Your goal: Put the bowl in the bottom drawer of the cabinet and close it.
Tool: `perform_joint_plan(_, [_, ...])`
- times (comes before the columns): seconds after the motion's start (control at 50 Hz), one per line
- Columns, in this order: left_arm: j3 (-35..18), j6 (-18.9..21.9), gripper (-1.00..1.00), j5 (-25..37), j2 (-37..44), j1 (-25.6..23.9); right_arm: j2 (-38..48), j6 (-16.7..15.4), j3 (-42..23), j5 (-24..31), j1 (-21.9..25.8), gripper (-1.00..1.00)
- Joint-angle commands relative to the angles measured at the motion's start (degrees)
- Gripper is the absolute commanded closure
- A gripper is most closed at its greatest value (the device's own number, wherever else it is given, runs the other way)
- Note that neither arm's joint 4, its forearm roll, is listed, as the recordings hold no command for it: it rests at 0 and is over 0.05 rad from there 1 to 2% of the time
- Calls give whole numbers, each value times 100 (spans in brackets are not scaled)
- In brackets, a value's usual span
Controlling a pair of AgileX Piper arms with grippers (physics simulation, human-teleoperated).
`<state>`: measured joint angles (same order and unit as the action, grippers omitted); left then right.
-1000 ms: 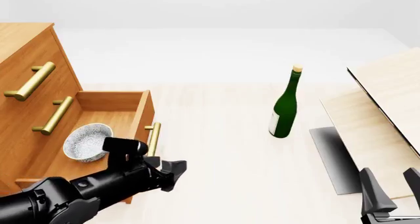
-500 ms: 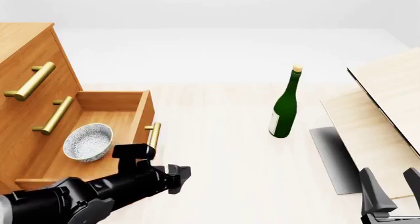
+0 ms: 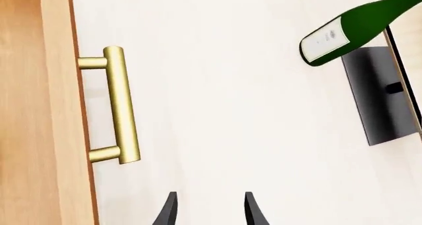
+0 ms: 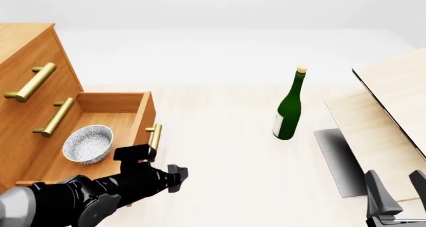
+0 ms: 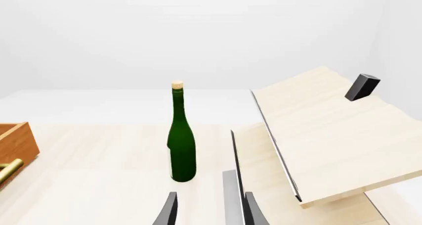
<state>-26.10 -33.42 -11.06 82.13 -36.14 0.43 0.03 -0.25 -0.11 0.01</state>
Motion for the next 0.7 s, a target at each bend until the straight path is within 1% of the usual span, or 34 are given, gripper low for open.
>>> perform_joint_plan(0.02, [-6, 94, -100, 24, 138, 252, 0, -1, 0, 0, 0, -100])
perform_joint_plan(0.1, [5, 122, -100, 27, 157, 311, -1, 0, 0, 0, -2, -100])
perform_joint_plan(0.24, [17, 257, -100, 92, 171, 583, 0, 0, 0, 0, -1, -100])
perform_joint_plan(0.7, [69, 418, -100, 113, 236, 863, 0, 0, 0, 0, 1, -100])
